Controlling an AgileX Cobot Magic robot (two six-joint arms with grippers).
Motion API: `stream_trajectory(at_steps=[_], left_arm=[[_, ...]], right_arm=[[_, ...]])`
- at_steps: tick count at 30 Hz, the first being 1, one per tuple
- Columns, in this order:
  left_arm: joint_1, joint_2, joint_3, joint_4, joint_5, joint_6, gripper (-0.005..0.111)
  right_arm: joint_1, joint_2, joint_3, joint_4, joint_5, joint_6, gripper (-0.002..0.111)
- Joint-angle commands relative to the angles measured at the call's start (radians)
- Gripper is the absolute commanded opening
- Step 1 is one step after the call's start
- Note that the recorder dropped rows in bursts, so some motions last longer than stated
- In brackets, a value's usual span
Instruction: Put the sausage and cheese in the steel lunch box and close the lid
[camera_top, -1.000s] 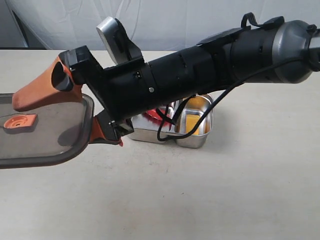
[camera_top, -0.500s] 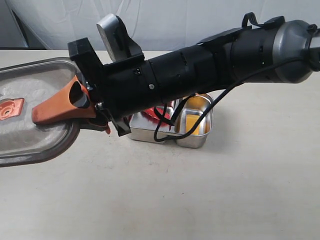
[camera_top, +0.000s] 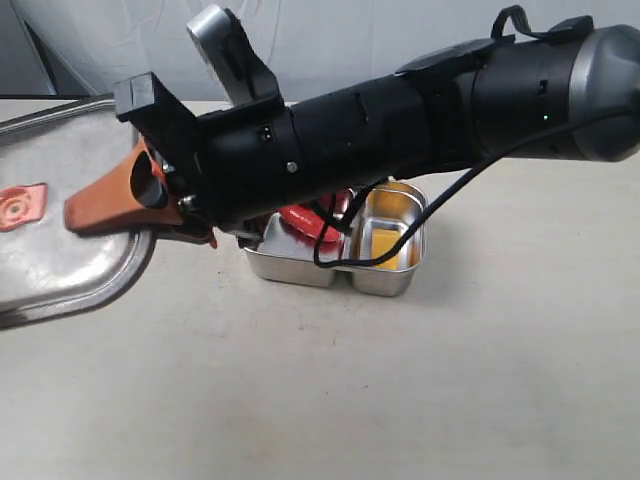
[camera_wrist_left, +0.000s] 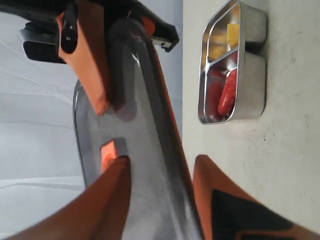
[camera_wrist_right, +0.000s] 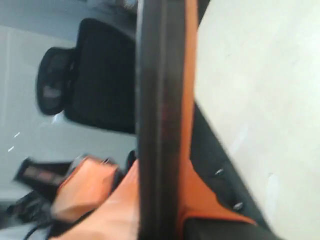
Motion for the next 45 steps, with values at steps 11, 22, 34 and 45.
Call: stream_trajectory(at_steps=[11, 22, 34, 45], left_arm=[[-0.007, -0.007, -0.001, -0.04, -0.014, -0.017, 0.052], [-0.007, -0.053, -0.001, 0.084, -0.053, -0.201, 0.052], [-0.007, -0.053, -0.001, 0.093, -0.059, -0.211, 0.052], [-0.007, -0.053, -0.001, 0.096, -0.059, -0.211, 0.05]], right_arm=[[-0.007, -0.069, 0.055, 0.047, -0.477, -0.03, -0.001], [-0.261, -0.152, 0.275, 0.098, -0.393, -0.087, -0.001], [-0.48, -0.074, 0.293, 0.043, -0.014, -0.109, -0.001], [-0.51, 0.024, 0.293, 0.006, -0.003, -0.168, -0.001]])
